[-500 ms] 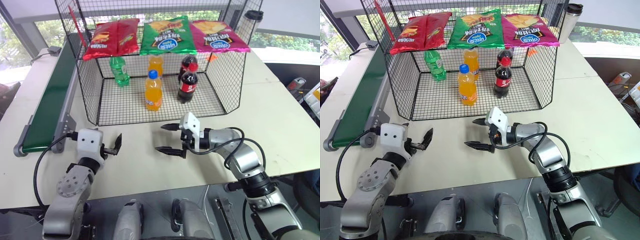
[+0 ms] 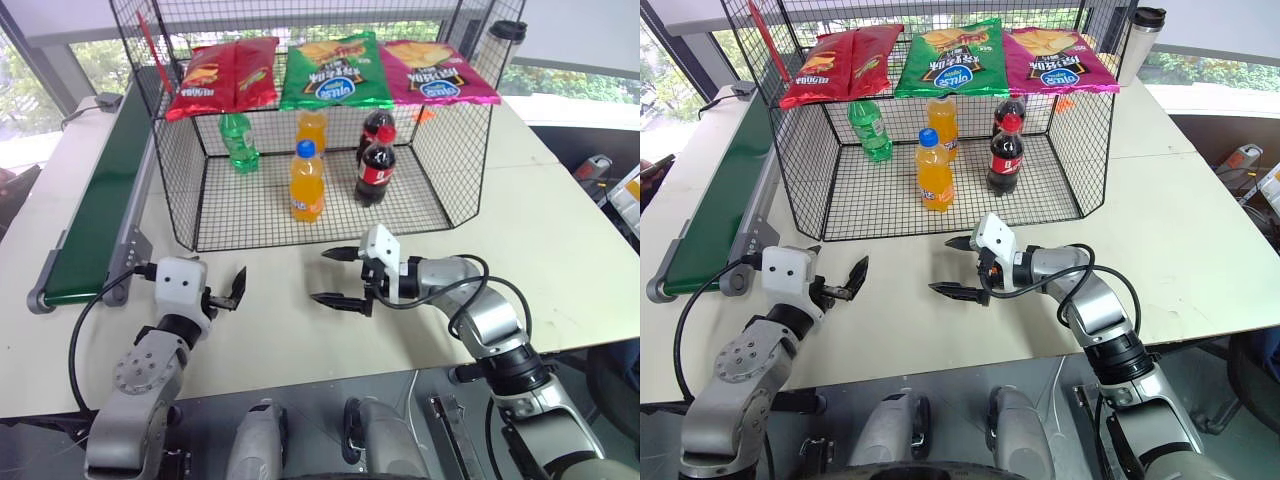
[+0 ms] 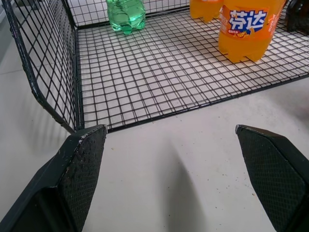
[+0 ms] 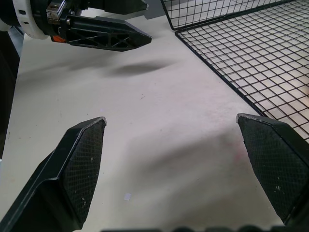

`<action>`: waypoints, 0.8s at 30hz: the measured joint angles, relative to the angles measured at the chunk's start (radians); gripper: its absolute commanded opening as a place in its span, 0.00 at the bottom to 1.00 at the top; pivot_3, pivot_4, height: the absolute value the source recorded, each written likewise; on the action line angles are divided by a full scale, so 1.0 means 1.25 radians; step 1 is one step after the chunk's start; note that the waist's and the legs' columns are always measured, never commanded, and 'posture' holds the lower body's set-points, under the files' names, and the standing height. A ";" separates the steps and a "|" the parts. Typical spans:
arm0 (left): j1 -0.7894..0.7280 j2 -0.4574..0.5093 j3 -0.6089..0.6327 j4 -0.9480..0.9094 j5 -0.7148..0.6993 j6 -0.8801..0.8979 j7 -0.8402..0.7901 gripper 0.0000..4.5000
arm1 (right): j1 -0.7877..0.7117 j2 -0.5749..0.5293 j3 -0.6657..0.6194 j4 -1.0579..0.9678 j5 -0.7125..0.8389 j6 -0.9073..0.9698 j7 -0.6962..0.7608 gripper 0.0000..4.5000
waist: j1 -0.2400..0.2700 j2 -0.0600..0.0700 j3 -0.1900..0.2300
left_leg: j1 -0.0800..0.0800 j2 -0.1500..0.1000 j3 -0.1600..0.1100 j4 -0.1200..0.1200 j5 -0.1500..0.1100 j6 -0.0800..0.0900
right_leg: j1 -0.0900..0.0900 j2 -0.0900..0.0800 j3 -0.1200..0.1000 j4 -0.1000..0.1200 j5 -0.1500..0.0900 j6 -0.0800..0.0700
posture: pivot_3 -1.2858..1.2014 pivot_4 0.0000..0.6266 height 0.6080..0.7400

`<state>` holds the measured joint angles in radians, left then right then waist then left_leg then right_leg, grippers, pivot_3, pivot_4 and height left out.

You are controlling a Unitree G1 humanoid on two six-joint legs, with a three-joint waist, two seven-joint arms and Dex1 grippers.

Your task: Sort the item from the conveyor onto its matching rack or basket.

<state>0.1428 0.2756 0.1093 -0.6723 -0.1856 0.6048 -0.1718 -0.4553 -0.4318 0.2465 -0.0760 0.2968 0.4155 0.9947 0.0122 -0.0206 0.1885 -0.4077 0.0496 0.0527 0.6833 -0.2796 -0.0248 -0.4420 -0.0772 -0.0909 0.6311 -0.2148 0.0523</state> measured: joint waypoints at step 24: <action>-0.001 0.005 0.000 0.000 0.002 -0.003 0.001 0.99 | 0.000 0.002 0.000 0.000 0.001 0.000 -0.005 1.00 | 0.000 0.000 0.000 | 0.000 0.000 0.000 0.000 0.000 0.000 | 0.000 0.000 0.000 0.000 0.000 0.000 | 0.52 0.24 1.00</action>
<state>0.1416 0.2815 0.1088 -0.6723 -0.1833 0.6016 -0.1703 -0.4554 -0.4299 0.2465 -0.0760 0.2976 0.4153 0.9887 0.0122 -0.0206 0.1885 -0.4077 0.0496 0.0527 0.6833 -0.2796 -0.0248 -0.4420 -0.0772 -0.0908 0.6311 -0.2148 0.0523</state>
